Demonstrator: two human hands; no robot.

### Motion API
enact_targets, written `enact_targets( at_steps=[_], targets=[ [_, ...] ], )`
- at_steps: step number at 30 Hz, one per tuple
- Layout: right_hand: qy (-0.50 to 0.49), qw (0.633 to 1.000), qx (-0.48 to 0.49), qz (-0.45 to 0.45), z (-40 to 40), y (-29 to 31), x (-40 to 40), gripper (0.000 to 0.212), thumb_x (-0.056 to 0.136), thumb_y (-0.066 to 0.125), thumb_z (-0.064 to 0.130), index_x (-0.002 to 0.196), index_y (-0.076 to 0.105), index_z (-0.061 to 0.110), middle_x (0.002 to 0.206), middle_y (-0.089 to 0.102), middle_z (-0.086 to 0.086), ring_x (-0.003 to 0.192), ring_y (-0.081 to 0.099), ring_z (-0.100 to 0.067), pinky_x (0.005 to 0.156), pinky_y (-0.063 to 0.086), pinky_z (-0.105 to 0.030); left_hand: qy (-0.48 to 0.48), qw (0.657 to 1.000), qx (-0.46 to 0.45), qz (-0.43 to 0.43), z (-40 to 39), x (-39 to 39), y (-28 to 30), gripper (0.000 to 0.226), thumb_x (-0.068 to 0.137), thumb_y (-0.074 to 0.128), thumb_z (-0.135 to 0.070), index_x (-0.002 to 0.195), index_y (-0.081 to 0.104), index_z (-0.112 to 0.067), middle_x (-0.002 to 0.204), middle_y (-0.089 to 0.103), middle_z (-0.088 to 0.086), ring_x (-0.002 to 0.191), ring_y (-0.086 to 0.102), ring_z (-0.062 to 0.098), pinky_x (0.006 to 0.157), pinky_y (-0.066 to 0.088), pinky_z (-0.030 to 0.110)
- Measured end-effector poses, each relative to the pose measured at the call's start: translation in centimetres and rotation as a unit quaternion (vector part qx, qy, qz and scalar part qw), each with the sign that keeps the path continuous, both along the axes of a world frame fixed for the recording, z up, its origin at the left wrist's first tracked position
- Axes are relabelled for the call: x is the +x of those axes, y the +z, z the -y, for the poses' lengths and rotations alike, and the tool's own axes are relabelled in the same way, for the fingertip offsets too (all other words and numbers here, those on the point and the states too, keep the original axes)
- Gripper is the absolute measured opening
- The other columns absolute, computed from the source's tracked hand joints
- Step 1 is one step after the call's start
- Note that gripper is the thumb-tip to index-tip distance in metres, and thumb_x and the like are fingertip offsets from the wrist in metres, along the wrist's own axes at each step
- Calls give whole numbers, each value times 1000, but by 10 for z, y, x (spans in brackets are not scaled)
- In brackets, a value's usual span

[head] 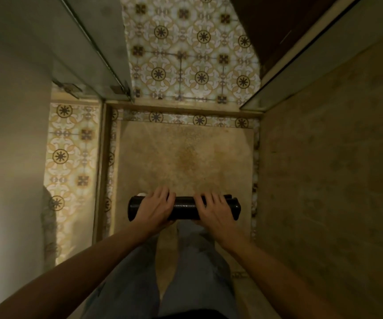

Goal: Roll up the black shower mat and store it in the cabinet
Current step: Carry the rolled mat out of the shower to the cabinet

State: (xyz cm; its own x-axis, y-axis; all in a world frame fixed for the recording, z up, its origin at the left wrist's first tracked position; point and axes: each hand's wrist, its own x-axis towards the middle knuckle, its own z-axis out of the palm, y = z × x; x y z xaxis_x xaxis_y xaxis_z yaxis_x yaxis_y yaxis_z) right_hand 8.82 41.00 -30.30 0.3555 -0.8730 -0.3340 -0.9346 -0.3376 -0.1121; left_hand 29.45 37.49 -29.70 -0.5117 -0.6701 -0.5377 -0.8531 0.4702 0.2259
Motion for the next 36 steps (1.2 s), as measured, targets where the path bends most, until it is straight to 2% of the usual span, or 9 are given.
enact_targets(
  at_steps=[5,11,16,22,27,30,36],
  targets=[
    [-18,1000,22,4,-10,24,-19,62,68,83,52,110,64,10,96,66,-11,81,62,-27,73,54,-38,5,1000,8,4,-4,-22,27,60,62,84,-43,106,61,-10,97,59,10,84,58,27,63,52,38],
    [-28,999,21,10,21,54,-48,63,65,85,51,109,64,11,95,65,-10,81,61,-26,71,52,-37,8,1000,-3,-8,29,-52,53,58,77,71,-46,121,51,-13,113,53,8,100,55,27,77,49,39],
    [-17,1000,22,5,69,67,-66,60,73,79,50,115,59,11,101,62,-11,88,57,-27,77,48,-38,14,1000,-24,-7,70,-68,65,60,74,73,-48,118,52,-13,110,53,9,97,55,27,71,48,38],
    [39,998,46,-8,162,68,-67,63,68,83,46,116,59,14,104,63,-11,90,58,-28,78,50,-39,69,997,-31,-17,135,-63,63,69,62,84,-45,115,55,-10,107,57,12,92,58,28,65,52,39],
    [67,996,58,-12,266,64,-61,66,71,81,48,121,55,14,111,61,-12,97,57,-29,83,50,-41,105,994,-33,-27,226,-59,54,70,75,73,-51,127,47,-13,117,52,9,103,53,27,79,48,38],
    [64,996,56,-16,326,72,-60,70,70,82,50,122,55,13,111,61,-12,98,57,-29,85,50,-40,98,994,-40,-30,289,-58,63,65,77,70,-51,125,48,-14,120,52,9,106,52,27,84,45,39],
    [45,999,16,-17,443,99,-55,69,63,85,51,114,60,12,100,63,-10,88,59,-28,76,50,-38,67,994,-77,-40,414,-52,91,63,76,73,-52,119,50,-13,115,53,8,103,51,26,77,43,36]
  ],
)
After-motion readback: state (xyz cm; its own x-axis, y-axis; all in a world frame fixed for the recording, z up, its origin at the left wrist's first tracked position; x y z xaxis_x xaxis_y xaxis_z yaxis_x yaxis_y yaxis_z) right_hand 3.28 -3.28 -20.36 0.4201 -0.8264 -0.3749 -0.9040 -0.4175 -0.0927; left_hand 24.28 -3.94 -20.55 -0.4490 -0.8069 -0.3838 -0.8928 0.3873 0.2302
